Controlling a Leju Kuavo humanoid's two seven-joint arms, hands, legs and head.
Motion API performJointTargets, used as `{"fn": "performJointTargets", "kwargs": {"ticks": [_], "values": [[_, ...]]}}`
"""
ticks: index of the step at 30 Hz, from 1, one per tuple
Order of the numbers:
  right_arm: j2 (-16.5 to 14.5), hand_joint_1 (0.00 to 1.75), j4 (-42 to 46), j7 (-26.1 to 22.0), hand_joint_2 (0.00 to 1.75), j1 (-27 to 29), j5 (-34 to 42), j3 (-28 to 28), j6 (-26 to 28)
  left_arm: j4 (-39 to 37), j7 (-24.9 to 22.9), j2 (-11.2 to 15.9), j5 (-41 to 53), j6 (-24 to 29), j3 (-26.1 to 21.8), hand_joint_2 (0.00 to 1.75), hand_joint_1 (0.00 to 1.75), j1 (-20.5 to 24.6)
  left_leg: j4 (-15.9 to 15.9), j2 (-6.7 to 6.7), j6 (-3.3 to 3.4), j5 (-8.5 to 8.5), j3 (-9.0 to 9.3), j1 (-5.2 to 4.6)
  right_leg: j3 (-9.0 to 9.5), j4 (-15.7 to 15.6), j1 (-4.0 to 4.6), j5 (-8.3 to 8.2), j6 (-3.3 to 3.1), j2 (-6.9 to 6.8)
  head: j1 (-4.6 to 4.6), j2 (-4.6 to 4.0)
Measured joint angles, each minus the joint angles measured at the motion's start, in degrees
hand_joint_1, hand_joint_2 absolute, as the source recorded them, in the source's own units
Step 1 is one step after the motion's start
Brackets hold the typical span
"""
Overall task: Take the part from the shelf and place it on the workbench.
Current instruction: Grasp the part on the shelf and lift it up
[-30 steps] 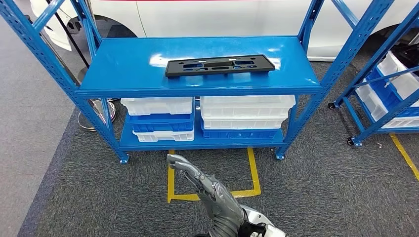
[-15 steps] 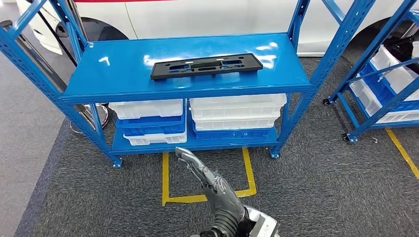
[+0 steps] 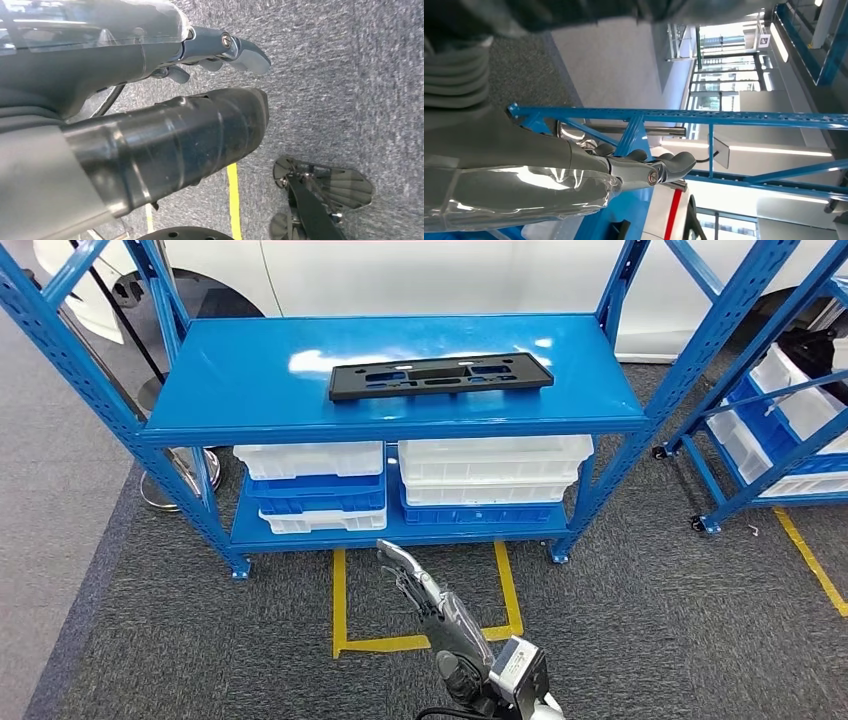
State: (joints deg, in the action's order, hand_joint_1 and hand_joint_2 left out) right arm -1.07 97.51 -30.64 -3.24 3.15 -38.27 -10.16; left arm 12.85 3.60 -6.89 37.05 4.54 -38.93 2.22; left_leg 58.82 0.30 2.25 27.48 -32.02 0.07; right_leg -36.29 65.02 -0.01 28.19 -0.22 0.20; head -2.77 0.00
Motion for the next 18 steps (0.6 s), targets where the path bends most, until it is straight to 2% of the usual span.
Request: {"fn": "performJointTargets", "kwargs": {"ticks": [1, 2, 4, 6, 8, 10, 11, 12, 13, 15, 16, 17, 18], "values": [[0.0, 0.0, -0.1, 0.0, 0.0, 0.0, 0.0, 0.0, 0.0, 0.0, 0.0, -0.1, 0.0, 0.0, 0.0, 0.0, 0.0, 0.0, 0.0, 0.0, -0.07, 0.04, 0.0, -0.05, 1.51, -3.2, 0.34, -1.03, -0.6, -0.19, 0.01, 0.0], [0.0, 0.0, -0.2, 0.0, 0.0, 0.0, 0.0, 0.0, 0.0, -0.1, 0.0, -0.2, 0.0, 0.0, 0.0, 0.0, 0.0, 0.0, 0.0, 0.04, -0.24, 0.07, -0.04, 0.0, 2.28, -5.0, 0.64, -1.33, -1.05, -0.31, 0.03, 0.0], [-0.1, 0.0, -0.4, 0.0, 0.0, 0.0, 0.0, 0.1, 0.0, -0.1, 0.0, -0.3, 0.0, 0.0, 0.0, 0.0, 0.0, 0.1, -0.2, 0.18, -0.71, 0.03, -0.03, 0.13, 2.47, -5.8, 0.92, -1.41, -1.3, -0.31, 0.03, 0.0], [-0.3, 0.0, -0.5, -0.4, 0.0, 0.0, -0.1, 0.2, 0.2, -0.1, 0.0, -0.3, 0.1, -0.1, 0.0, 0.0, 0.0, 0.1, 0.4, 0.19, -1.21, 0.75, -0.07, 0.1, 3.18, -7.0, 0.38, -1.94, -1.33, -0.28, 0.06, 0.0], [-0.6, 0.0, -0.5, -1.0, 0.0, 0.1, -0.4, 0.2, 0.4, -0.1, 0.1, -0.3, 0.3, -0.1, -0.1, 0.0, 0.0, 0.1, 4.6, 0.02, -1.74, 3.5, -1.84, 0.17, 3.91, -8.1, -0.23, -2.46, -1.41, -0.39, 0.15, 0.0], [-0.8, 0.0, -0.4, -1.2, 0.0, 0.1, -0.8, 0.2, 0.4, -0.1, 0.1, -0.3, 0.5, -0.2, -0.2, 0.0, 0.0, 0.0, 11.6, -0.04, -2.3, 6.83, -5.17, 0.52, 3.96, -8.2, -0.31, -2.48, -1.5, -0.42, 0.21, 0.0], [-0.9, 0.0, -0.4, -0.9, 0.0, 0.1, -1.0, 0.2, 0.1, -0.1, 0.1, -0.2, 0.6, -0.3, -0.3, 0.0, 0.0, 0.0, 14.2, -0.03, -2.59, 7.58, -6.47, 0.77, 3.92, -8.1, -0.39, -2.42, -1.44, -0.4, 0.2, 0.0], [-0.9, 0.0, -0.4, -0.5, 0.0, 0.1, -1.0, 0.2, -0.3, -0.1, 0.0, -0.1, 0.8, -0.4, -0.4, 0.0, 0.0, -0.1, 15.0, -0.01, -2.87, 7.3, -6.95, 1.0, 3.9, -8.0, -0.5, -2.33, -1.31, -0.35, 0.2, 0.0], [-0.9, 0.0, -0.5, -0.1, 0.0, 0.1, -1.0, 0.2, -0.8, -0.1, 0.0, 0.0, 0.9, -0.6, -0.5, 0.0, 0.0, -0.1, 13.7, 0.01, -3.18, 5.96, -6.39, 1.25, 3.9, -7.8, -0.71, -2.18, -1.08, -0.28, 0.2, 0.0], [-0.9, 0.0, -0.6, 0.3, 0.0, 0.1, -0.8, 0.2, -1.3, -0.1, -0.1, 0.1, 1.1, -0.8, -0.7, 0.0, 0.0, -0.1, 7.5, 0.03, -3.76, 2.16, -3.42, 1.69, 3.9, -7.2, -1.19, -1.76, -0.46, -0.17, 0.2, 0.0], [-0.9, 0.0, -0.7, 0.3, 0.0, 0.1, -0.6, 0.2, -1.5, -0.1, -0.1, 0.1, 1.2, -0.8, -0.8, 0.0, 0.0, 0.0, 4.2, -0.05, -4.07, 0.99, -1.82, 1.85, 3.84, -6.7, -1.35, -1.48, -0.06, -0.14, 0.19, 0.0], [-1.0, 0.0, -0.8, 0.2, 0.0, 0.0, -0.5, 0.2, -1.6, -0.1, -0.1, 0.1, 1.4, -0.8, -0.8, 0.0, 0.0, 0.0, 2.2, -0.27, -4.14, 0.5, -0.87, 1.87, 3.68, -6.2, -1.35, -1.2, 0.35, -0.11, 0.26, 0.0], [-1.0, 0.0, -0.8, 0.1, 0.0, -0.1, -0.4, 0.2, -1.8, -0.2, -0.1, 0.0, 1.5, -0.8, -0.9, 0.0, 0.0, 0.1, 1.1, -0.5, -3.89, 0.38, -0.38, 1.86, 3.5, -5.9, -1.24, -1.0, 0.76, -0.05, 0.28, 0.0]]}}
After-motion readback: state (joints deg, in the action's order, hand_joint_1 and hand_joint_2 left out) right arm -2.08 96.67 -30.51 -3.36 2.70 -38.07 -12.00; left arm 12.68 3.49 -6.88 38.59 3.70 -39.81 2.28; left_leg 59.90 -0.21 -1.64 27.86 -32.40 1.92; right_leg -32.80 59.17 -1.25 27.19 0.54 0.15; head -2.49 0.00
